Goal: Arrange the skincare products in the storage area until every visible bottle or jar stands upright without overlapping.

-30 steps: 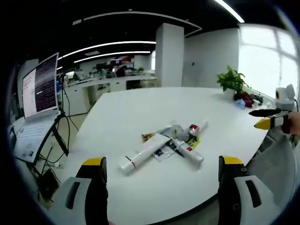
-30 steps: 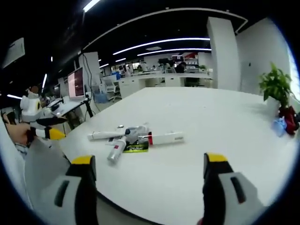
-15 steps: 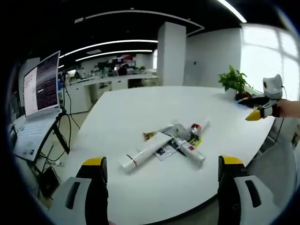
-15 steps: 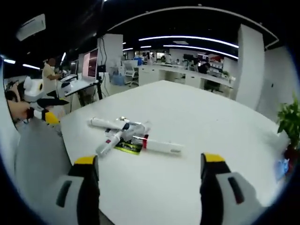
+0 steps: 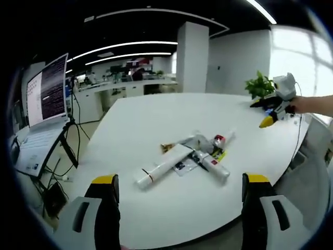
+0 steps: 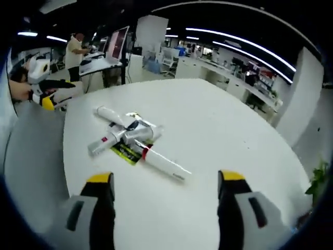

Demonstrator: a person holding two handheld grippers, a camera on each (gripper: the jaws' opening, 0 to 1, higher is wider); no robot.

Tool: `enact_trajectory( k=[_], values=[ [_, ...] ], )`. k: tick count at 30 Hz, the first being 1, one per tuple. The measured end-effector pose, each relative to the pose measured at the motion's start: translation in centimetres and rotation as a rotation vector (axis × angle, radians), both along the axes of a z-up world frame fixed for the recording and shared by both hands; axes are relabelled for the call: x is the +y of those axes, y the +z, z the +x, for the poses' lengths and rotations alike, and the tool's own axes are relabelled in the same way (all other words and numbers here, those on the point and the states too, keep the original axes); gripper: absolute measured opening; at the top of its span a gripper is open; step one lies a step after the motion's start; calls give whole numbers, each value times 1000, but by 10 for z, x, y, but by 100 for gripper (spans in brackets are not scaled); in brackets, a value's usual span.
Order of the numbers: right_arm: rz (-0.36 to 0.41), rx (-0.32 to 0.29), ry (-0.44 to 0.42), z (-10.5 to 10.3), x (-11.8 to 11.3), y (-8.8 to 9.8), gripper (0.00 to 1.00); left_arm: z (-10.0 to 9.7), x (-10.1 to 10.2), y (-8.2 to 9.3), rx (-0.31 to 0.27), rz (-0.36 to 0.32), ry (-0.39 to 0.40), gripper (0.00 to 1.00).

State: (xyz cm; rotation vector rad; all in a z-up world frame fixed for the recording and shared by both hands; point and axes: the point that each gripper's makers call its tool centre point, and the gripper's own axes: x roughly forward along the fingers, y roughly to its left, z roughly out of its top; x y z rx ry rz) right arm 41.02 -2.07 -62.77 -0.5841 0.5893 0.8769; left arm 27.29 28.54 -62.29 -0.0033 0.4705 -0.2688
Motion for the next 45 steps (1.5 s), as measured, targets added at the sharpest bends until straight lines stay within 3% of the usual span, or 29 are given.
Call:
enact_trajectory(
  k=[11, 17, 27, 32, 38, 45],
  values=[
    [-167, 36, 170, 39, 12, -36, 68, 0, 2, -3, 19, -4, 15, 96],
    [-207, 66, 242, 54, 25, -53, 53, 0, 3, -5, 30, -11, 23, 95],
    [-296, 114, 473, 50, 63, -80, 35, 0, 4, -7, 46, -13, 36, 95],
    [-412, 111, 593, 49, 67, -92, 34, 0, 4, -8, 51, -13, 38, 95],
    [-492, 126, 718, 41, 75, -105, 30, -1, 4, -9, 56, -11, 37, 94],
    [-548, 141, 741, 44, 78, -120, 32, -1, 5, -9, 59, -10, 39, 93]
  ],
)
